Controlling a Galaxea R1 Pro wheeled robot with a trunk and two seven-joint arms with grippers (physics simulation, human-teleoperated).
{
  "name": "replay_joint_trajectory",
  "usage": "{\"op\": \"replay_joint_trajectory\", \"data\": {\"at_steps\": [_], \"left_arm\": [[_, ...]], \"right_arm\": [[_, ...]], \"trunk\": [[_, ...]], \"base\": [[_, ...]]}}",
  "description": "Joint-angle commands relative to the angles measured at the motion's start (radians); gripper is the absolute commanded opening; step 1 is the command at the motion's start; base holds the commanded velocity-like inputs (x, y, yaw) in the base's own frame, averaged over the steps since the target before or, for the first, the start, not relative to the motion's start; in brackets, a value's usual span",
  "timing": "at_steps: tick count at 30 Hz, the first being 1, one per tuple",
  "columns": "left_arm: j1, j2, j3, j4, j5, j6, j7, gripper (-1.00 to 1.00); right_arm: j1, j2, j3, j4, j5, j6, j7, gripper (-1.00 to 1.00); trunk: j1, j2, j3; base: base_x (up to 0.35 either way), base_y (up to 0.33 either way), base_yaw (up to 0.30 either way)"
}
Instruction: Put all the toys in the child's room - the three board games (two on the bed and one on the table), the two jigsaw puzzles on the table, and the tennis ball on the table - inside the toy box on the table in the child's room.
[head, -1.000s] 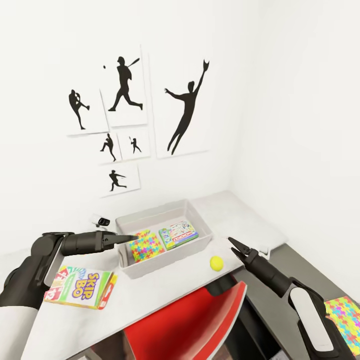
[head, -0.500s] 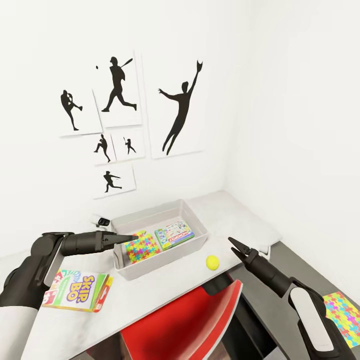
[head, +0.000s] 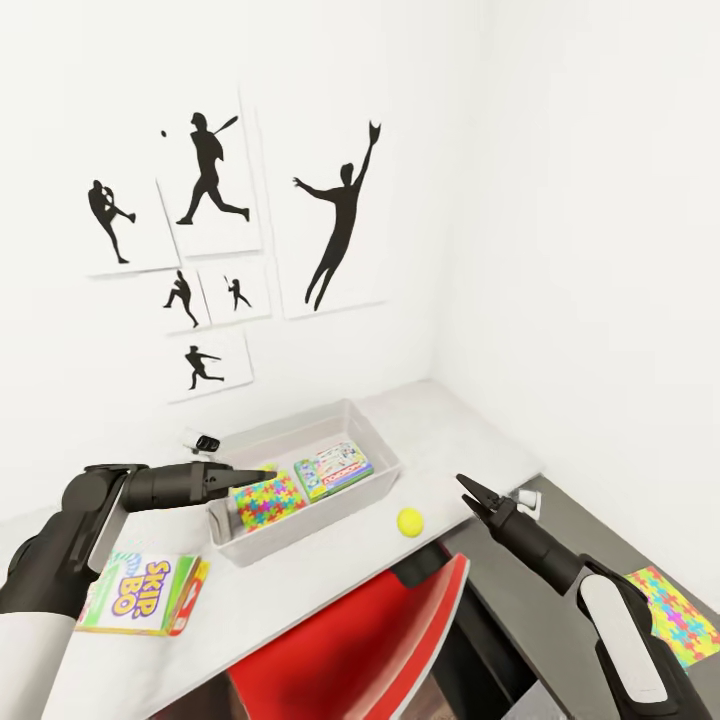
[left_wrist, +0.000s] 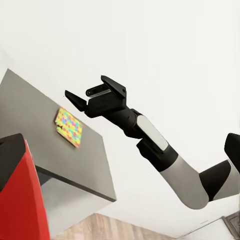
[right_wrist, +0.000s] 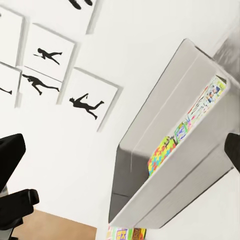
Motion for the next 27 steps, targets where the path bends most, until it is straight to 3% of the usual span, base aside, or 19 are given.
{"op": "replay_joint_trajectory", "data": {"at_steps": [1,10,27], "left_arm": [[0.0,0.001,0.0,-0.001,0.0,0.011,-0.004,1.0],[0.0,0.002,0.0,-0.001,0.0,0.011,-0.004,1.0],[0.0,0.002,0.0,-0.001,0.001,0.011,-0.004,1.0]], "right_arm": [[-0.001,0.0,-0.001,0.0,-0.004,0.007,0.0,1.0],[-0.001,0.0,-0.001,0.0,-0.004,0.006,0.0,1.0],[-0.001,-0.001,-0.002,0.0,-0.004,0.011,0.0,1.0]], "trunk": [[0.001,-0.002,-0.002],[0.001,-0.002,-0.002],[0.001,-0.002,-0.002]], "base": [[-0.014,0.0,-0.25],[-0.101,0.0,-0.238],[-0.162,0.0,-0.023]]}}
